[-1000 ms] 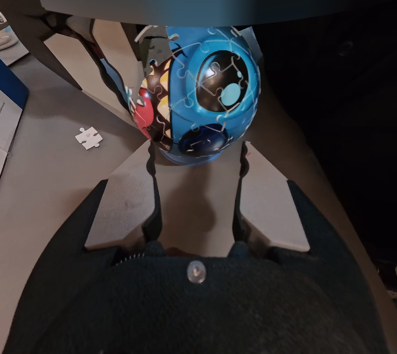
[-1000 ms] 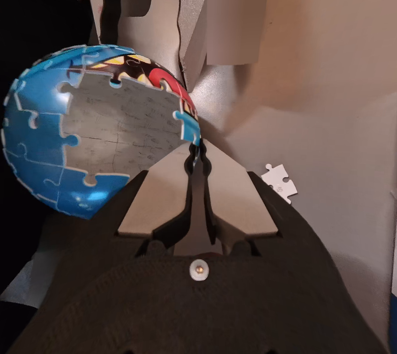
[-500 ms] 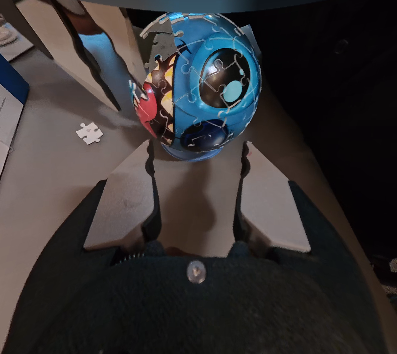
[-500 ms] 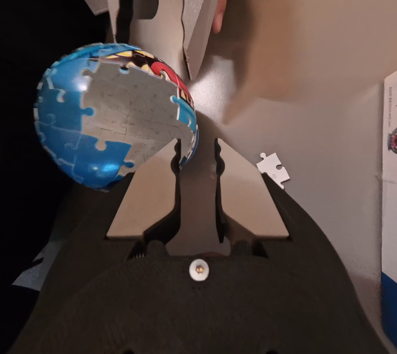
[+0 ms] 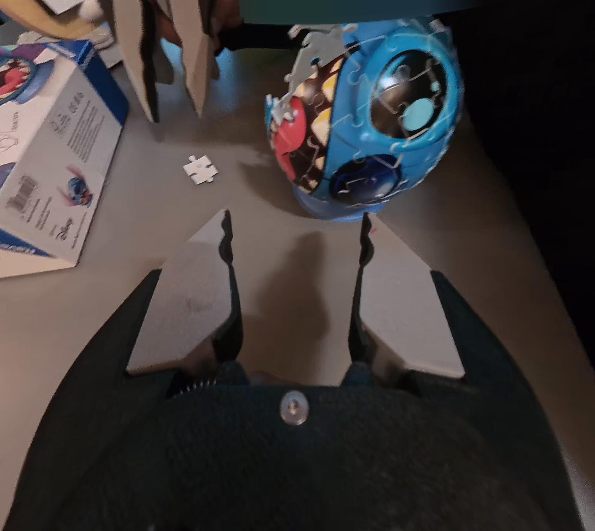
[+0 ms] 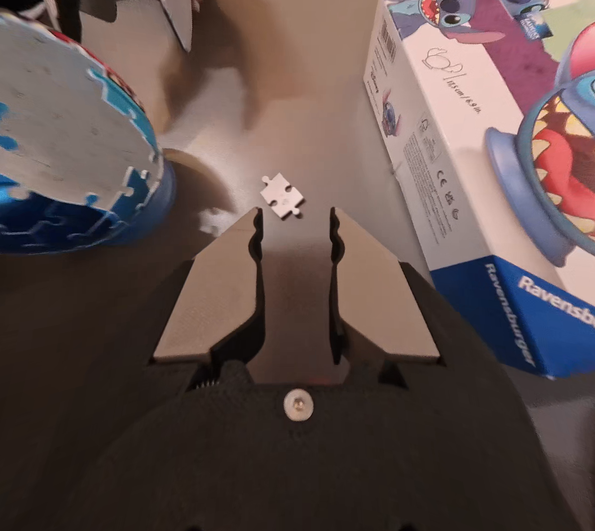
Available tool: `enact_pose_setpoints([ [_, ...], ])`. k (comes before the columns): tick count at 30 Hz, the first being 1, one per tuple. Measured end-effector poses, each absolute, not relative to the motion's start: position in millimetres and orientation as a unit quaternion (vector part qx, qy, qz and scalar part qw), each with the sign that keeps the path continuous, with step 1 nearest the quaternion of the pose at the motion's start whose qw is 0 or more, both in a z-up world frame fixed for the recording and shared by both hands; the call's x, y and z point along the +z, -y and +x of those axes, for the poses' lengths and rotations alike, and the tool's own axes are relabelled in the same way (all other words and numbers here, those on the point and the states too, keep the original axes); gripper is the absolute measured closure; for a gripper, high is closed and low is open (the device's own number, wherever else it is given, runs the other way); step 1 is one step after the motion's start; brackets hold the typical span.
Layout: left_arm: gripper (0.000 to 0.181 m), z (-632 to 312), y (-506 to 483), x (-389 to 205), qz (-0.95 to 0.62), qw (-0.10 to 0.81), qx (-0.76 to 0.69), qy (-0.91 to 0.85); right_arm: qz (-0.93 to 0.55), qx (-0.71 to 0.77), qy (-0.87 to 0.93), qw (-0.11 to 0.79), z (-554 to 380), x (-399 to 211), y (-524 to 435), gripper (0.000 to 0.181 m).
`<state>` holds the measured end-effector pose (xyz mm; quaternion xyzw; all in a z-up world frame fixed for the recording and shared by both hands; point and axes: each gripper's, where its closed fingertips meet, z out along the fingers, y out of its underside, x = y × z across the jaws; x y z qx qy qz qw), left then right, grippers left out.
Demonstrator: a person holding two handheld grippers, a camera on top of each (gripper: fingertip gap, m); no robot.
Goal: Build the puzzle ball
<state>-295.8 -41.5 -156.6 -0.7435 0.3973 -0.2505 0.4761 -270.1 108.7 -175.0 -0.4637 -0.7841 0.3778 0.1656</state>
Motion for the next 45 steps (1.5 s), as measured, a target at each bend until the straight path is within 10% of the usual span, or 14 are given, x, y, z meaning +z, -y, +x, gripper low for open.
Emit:
enact_pose_setpoints([
  [45,0.132,-297,-77,-180,-0.854,0.357,-0.342,-0.161,-0.365,0.357,0.791,0.338,-287,-176,-82,0.158],
])
